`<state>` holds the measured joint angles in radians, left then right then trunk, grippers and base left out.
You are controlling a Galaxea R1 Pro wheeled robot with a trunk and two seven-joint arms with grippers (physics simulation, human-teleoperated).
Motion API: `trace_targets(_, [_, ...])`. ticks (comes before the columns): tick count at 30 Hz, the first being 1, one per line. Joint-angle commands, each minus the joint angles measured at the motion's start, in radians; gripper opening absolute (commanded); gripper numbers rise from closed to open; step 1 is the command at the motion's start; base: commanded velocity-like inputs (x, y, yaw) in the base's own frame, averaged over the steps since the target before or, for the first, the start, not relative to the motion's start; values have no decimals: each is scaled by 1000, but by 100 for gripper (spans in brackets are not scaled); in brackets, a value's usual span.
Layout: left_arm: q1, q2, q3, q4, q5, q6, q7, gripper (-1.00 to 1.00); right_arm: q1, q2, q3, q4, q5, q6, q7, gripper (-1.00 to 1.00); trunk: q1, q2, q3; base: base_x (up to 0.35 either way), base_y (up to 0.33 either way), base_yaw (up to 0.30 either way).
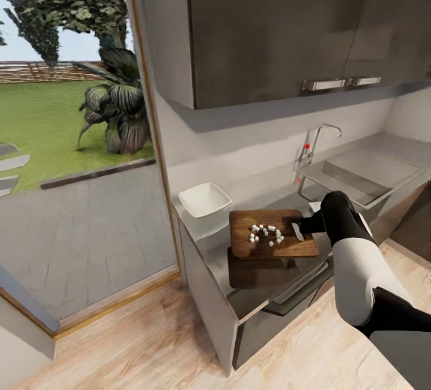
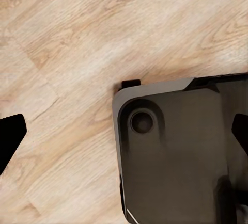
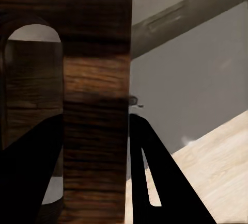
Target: In the kitchen, take the Vidalia onion out of the sink, dice it on the chopping board with the paring knife, put the diced onion into the bowl on the countertop, then place both the paring knife and the chopping board into the sink.
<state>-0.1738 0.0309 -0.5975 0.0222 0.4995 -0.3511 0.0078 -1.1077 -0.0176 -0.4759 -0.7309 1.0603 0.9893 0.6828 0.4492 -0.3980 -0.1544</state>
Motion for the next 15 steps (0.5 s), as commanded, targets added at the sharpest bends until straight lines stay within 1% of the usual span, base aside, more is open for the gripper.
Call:
trace_targets(1, [-1,0,-8,2,5,-5,1,100,-1,1,-3,-1,9,2,11,-100,1,-2,-1,92,277,-196])
trace_targets(8, [-1,0,-8,2,4,-5,0,100,-1,1,-3,-1,9,2,11,-100,1,-2,8,125,273,-196])
trace_targets(15, [-1,0,-8,4,4,-5,0,100,-1,1,-3,-1,9,2,11,-100,1,-2,16,170,257,-196])
